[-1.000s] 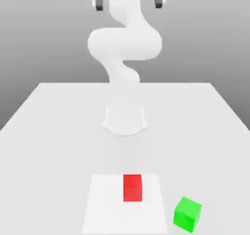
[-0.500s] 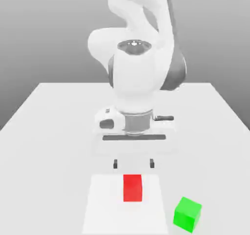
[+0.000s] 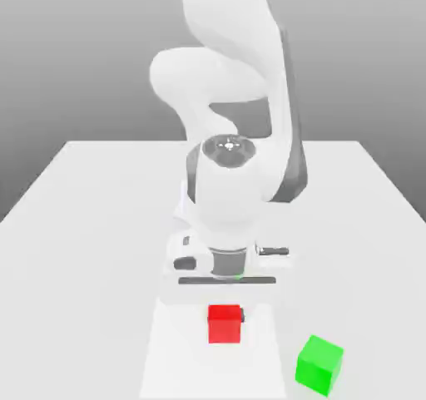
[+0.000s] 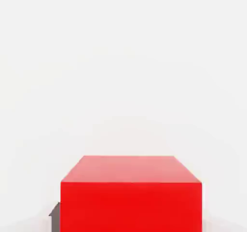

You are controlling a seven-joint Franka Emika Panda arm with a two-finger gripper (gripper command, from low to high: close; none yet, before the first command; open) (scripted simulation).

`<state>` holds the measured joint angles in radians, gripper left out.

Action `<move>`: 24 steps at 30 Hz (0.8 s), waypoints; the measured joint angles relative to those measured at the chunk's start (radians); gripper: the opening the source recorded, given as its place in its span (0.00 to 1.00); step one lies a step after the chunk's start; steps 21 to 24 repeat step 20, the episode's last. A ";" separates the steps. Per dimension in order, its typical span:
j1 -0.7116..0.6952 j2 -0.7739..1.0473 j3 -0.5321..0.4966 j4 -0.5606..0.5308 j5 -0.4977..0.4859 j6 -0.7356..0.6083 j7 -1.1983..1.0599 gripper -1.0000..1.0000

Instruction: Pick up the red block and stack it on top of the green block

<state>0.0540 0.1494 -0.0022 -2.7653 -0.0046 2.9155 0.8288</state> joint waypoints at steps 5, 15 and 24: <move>0.023 -0.122 0.019 0.020 0.000 -0.143 0.042 0.00; 0.185 0.045 0.084 0.295 -0.028 -0.250 0.341 0.00; 0.195 0.134 0.071 0.302 -0.045 -0.169 0.357 1.00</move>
